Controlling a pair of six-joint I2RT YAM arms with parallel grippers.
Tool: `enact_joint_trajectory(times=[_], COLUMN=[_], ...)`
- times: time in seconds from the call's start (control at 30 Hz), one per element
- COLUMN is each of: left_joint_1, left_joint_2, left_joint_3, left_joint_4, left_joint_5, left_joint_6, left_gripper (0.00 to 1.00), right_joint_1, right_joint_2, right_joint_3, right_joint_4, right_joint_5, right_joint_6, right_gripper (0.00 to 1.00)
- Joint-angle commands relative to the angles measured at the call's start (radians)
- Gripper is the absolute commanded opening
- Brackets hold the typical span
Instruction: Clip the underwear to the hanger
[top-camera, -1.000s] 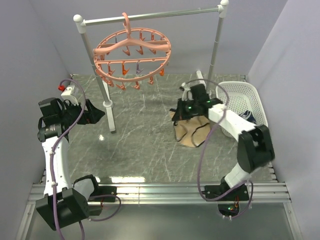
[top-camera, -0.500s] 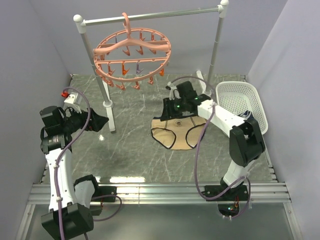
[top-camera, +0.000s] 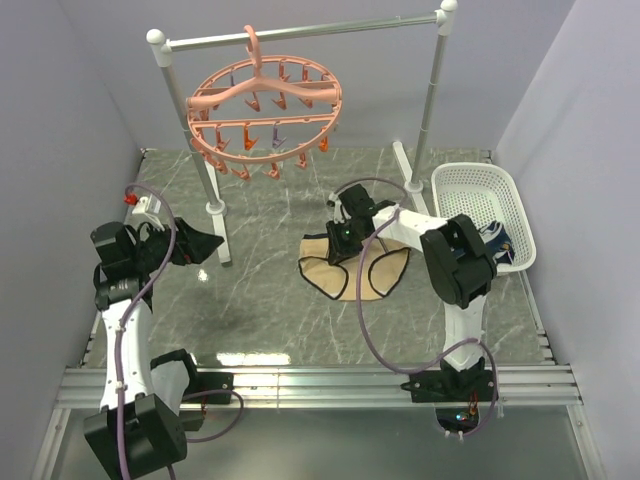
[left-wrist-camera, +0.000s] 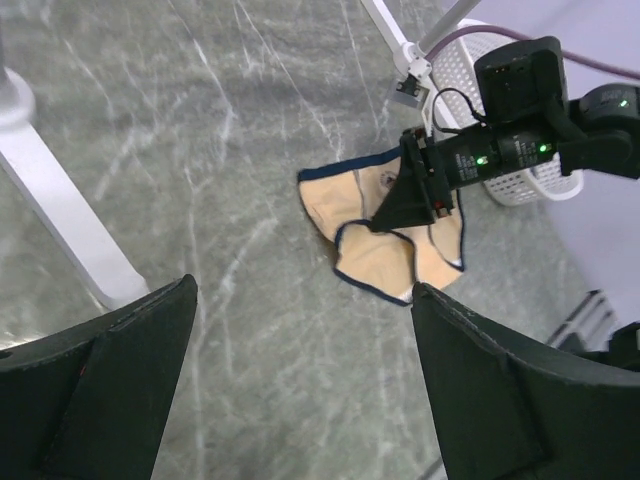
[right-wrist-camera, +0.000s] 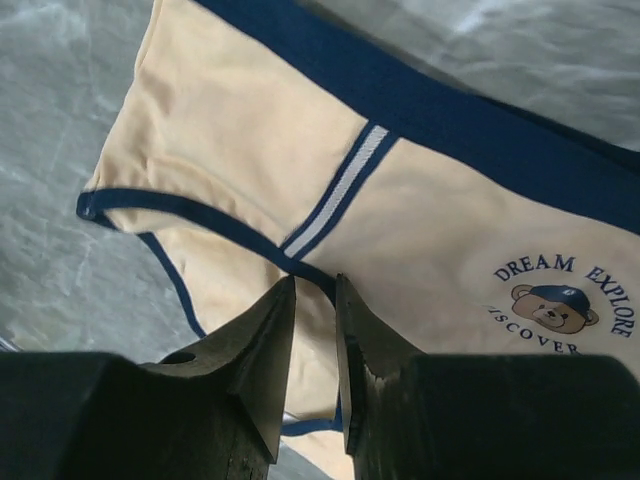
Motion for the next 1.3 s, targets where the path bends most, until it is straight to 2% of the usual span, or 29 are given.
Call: enact_joint_trajectory(times=[0.0, 0.1, 0.3, 0.4, 0.47, 0.53, 0.57, 0.6, 0.63, 0.73, 0.87, 0.93, 0.97, 1.07, 1.23, 1.27], left_joint_1=[0.002, 0.001, -0.009, -0.03, -0.036, -0.055, -0.068, -0.108, -0.131, -0.251, -0.41, -0.417, -0.418, -0.43, -0.466, -0.476], left_joint_2=[-0.033, -0.039, -0.024, 0.002, 0.012, 0.013, 0.009, 0.009, 0.015, 0.106, 0.234, 0.312, 0.337, 0.424, 0.533, 0.548], left_joint_3=[-0.065, -0.104, -0.167, -0.171, -0.178, -0.191, -0.188, -0.173, -0.162, -0.063, 0.032, 0.063, 0.075, 0.097, 0.132, 0.152], left_joint_4=[0.145, 0.199, 0.212, 0.212, 0.265, 0.285, 0.246, 0.223, 0.186, 0.002, -0.131, -0.222, -0.242, -0.288, -0.331, -0.342], left_joint_5=[0.022, 0.016, -0.047, -0.082, -0.046, 0.018, 0.013, -0.018, -0.055, -0.15, -0.337, -0.382, -0.389, -0.412, -0.457, -0.46], left_joint_6=[-0.189, -0.274, -0.305, -0.286, -0.275, -0.175, -0.1, 0.036, 0.092, 0.331, 0.575, 0.629, 0.659, 0.665, 0.666, 0.67], left_gripper=[0.93, 0.91, 0.83, 0.8, 0.8, 0.81, 0.81, 0.83, 0.83, 0.75, 0.69, 0.68, 0.68, 0.67, 0.72, 0.75], right_joint_1=[0.058, 0.129, 0.256, 0.246, 0.226, 0.188, 0.177, 0.166, 0.154, 0.14, 0.112, 0.065, -0.005, -0.119, -0.179, -0.181], right_joint_2=[0.02, 0.028, 0.009, -0.034, -0.087, -0.178, -0.201, -0.233, -0.241, -0.229, -0.267, -0.267, -0.264, -0.243, -0.169, -0.131], right_joint_3=[-0.024, -0.043, -0.04, -0.024, -0.043, -0.063, -0.07, -0.064, -0.057, -0.004, -0.082, -0.098, -0.096, -0.06, 0.099, 0.126], right_joint_4=[0.042, 0.06, 0.086, 0.086, 0.111, 0.14, 0.137, 0.123, 0.07, -0.082, -0.113, -0.133, -0.136, -0.131, -0.174, -0.187], right_joint_5=[-0.002, -0.05, -0.117, -0.169, -0.182, -0.179, -0.156, -0.139, -0.122, -0.059, 0.117, 0.137, 0.14, 0.159, 0.202, 0.203], right_joint_6=[0.023, 0.042, 0.114, 0.134, 0.139, 0.139, 0.116, 0.097, 0.079, 0.004, -0.047, -0.061, -0.058, -0.065, -0.094, -0.102], right_gripper=[0.31, 0.31, 0.36, 0.36, 0.37, 0.39, 0.39, 0.39, 0.39, 0.34, 0.33, 0.32, 0.32, 0.34, 0.4, 0.41])
